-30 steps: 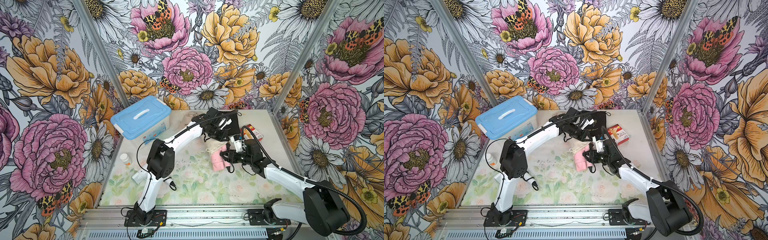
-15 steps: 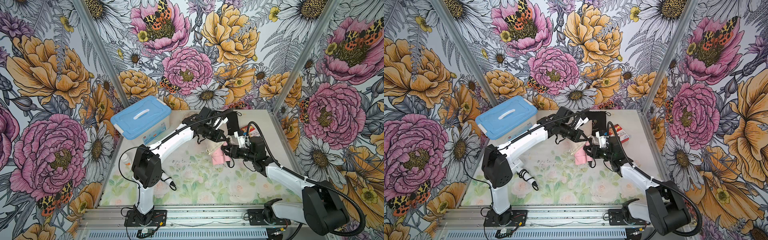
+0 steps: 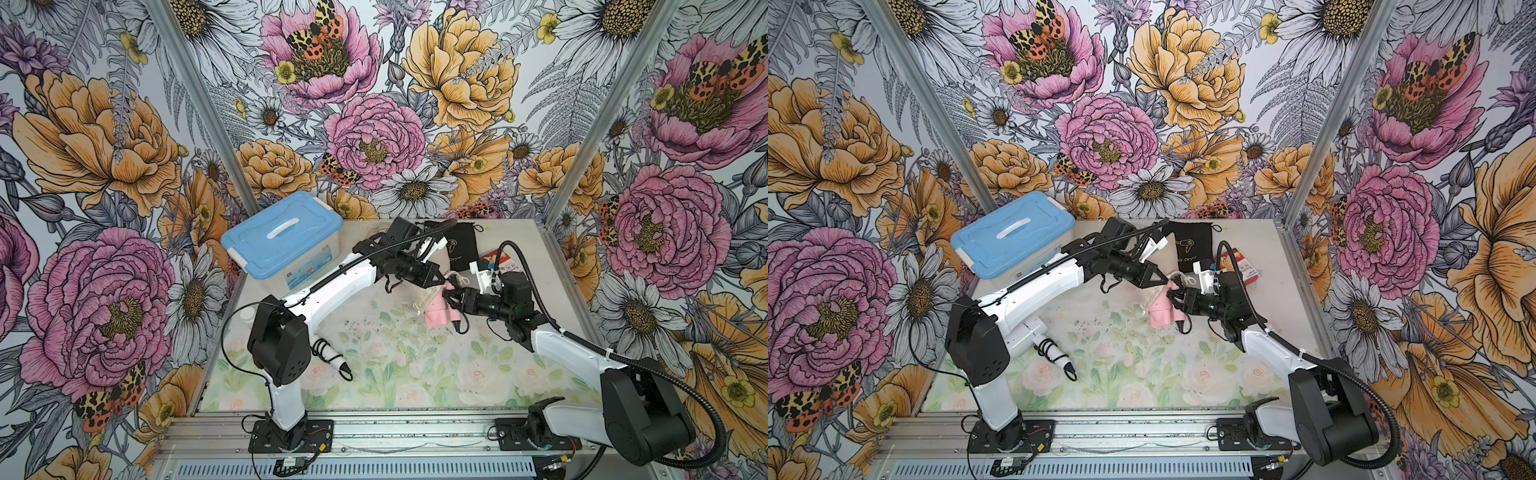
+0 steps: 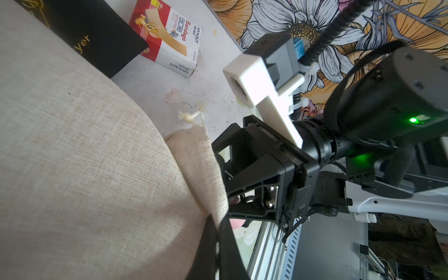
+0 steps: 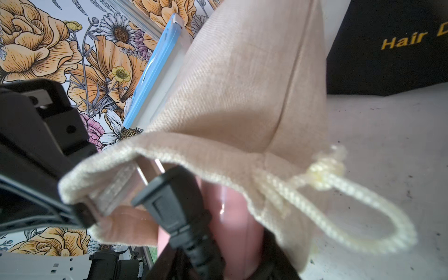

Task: Pack away hair dryers
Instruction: Place the hair dryer in the drawstring bag.

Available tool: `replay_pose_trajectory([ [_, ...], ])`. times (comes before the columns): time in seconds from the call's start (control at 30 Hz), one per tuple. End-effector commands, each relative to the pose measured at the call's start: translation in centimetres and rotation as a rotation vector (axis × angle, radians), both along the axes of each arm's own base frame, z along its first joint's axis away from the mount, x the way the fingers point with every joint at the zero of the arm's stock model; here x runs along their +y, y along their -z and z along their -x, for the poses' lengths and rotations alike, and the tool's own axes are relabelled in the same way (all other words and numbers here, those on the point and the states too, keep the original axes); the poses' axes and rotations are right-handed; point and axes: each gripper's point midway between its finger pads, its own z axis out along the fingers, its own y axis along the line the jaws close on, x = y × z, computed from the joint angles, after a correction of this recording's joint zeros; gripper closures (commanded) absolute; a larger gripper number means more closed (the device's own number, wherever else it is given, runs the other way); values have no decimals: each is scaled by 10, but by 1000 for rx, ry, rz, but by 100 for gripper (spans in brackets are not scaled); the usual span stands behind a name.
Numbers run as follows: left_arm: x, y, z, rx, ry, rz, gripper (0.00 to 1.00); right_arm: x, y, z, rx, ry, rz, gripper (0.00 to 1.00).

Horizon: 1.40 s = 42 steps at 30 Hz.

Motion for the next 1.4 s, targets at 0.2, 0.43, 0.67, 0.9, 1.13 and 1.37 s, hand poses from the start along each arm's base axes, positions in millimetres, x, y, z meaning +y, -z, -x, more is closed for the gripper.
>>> replay_pose_trajectory([
  [0.2,6,-3,1,-10,-26,20,100,-4,-24,-10,-91,17,-33,89],
  [0.43,-4,1,-26,1,-77,16,100,-2,-16,-5,-76,5,-6,89],
  [0.67,-18,-3,-48,-5,-102,32,100,8,-7,2,-57,-21,13,89],
  [0.9,-25,5,-60,11,-119,29,100,19,-4,8,-55,-56,19,89],
  [1.13,-29,5,-65,13,-123,36,100,26,-1,13,-52,-77,33,89],
  [1.37,-32,-4,-68,3,-121,54,100,29,4,17,-35,-93,41,89],
])
